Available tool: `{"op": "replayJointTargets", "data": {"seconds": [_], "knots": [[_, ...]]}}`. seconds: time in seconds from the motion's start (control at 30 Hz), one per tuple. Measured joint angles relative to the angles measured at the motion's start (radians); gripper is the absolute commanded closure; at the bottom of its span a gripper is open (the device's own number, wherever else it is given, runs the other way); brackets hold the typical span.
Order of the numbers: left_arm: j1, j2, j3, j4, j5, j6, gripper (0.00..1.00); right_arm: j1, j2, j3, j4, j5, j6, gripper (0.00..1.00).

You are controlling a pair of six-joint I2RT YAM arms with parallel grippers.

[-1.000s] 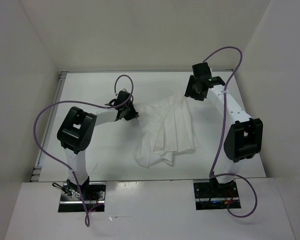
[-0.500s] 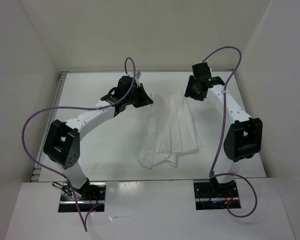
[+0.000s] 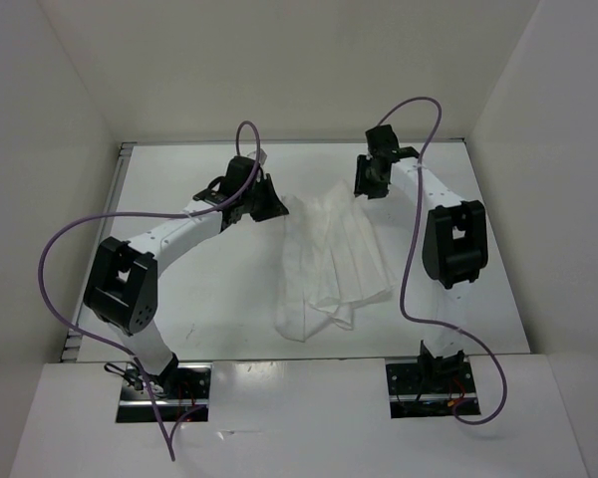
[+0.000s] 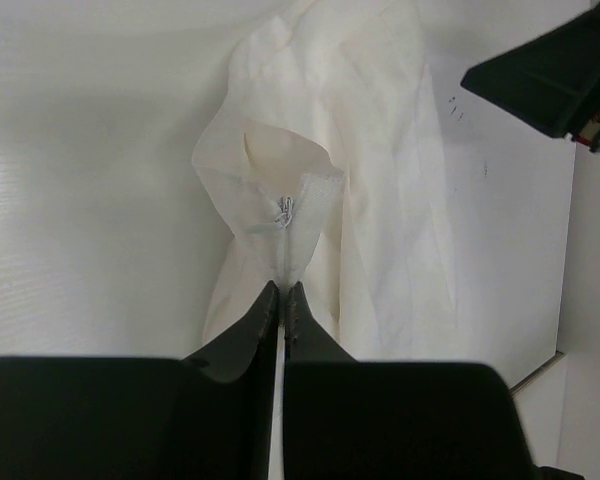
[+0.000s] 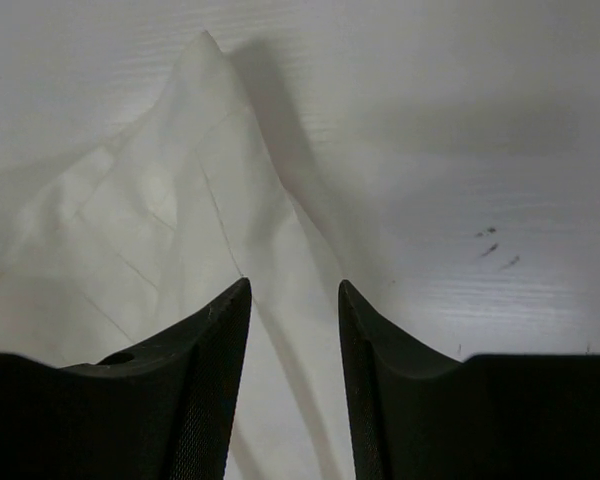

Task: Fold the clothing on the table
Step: Flatten the skirt out

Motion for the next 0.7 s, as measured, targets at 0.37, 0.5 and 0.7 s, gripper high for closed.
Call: {"op": "replayJointTargets", "data": {"seconds": [0.37, 0.5, 0.7], "knots": [[0.016, 0.0, 0.0, -0.012, 0.001, 0.019, 1.0, -0.005, 0.169, 0.137, 0.069, -0.161, -0.057, 0.54], [0.018, 0.002, 0.0, -0.015, 0.001, 0.019, 1.0, -0.006, 0.203, 0.169, 0.081, -0.194, -0.068, 0.54], [0.025, 0.006, 0.0, -0.021, 0.013, 0.023, 1.0, -0.014, 0.248, 0.211, 0.102, -0.207, -0.08, 0.54]]}}
